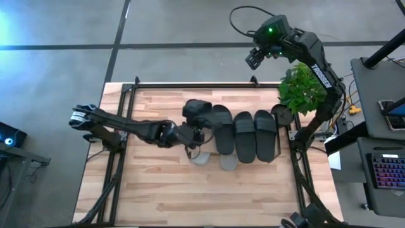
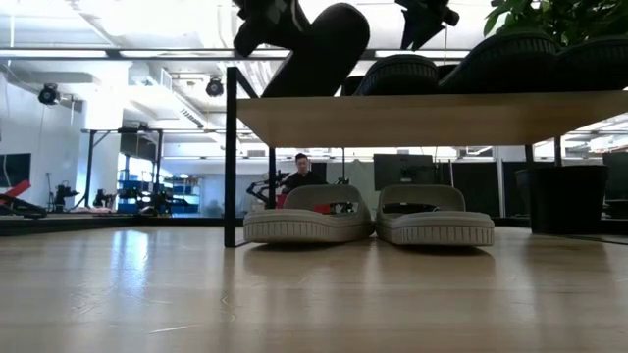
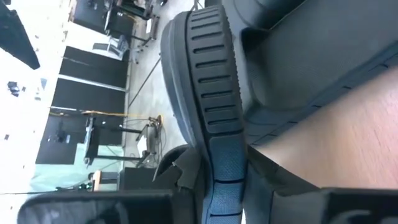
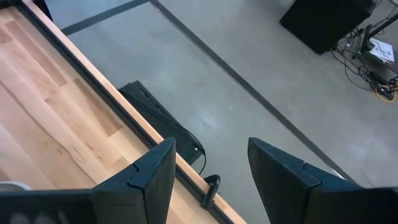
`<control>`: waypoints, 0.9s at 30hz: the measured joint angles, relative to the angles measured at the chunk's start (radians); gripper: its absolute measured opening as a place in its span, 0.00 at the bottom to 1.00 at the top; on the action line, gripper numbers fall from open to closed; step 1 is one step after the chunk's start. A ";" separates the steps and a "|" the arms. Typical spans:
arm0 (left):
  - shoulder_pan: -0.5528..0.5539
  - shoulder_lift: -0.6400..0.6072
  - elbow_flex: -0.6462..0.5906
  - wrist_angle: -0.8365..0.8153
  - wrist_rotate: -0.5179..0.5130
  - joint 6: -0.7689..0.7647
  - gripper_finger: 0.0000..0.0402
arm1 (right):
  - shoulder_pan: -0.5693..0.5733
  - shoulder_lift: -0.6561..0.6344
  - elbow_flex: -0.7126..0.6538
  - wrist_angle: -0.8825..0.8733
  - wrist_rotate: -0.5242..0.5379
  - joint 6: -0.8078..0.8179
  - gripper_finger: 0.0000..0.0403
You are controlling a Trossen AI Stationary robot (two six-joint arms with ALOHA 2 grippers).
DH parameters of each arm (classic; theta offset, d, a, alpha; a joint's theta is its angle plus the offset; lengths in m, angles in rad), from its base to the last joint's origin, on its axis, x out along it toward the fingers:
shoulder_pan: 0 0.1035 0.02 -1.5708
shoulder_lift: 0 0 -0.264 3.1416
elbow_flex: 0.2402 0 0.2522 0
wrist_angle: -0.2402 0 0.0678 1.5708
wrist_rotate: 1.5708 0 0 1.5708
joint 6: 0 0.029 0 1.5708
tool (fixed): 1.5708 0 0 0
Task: Pick and place slides into the shelf
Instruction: Put the black slipper on the shelf
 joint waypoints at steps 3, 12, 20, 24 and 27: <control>-0.009 -0.002 -0.001 0.000 -0.016 -0.007 0.14 | 0.000 0.000 0.000 0.000 0.000 -0.001 0.48; -0.050 -0.010 0.002 -0.009 -0.010 -0.114 0.24 | 0.000 0.000 0.000 0.000 0.000 -0.003 0.48; -0.080 -0.008 0.002 0.021 -0.047 -0.089 0.13 | 0.000 0.000 0.000 0.000 0.000 -0.003 0.48; -0.097 -0.008 -0.014 0.018 -0.048 -0.110 0.15 | 0.000 0.000 0.000 0.000 0.000 -0.003 0.48; -0.117 -0.008 -0.020 0.016 -0.053 -0.174 0.17 | 0.000 0.000 0.000 -0.005 0.000 -0.003 0.48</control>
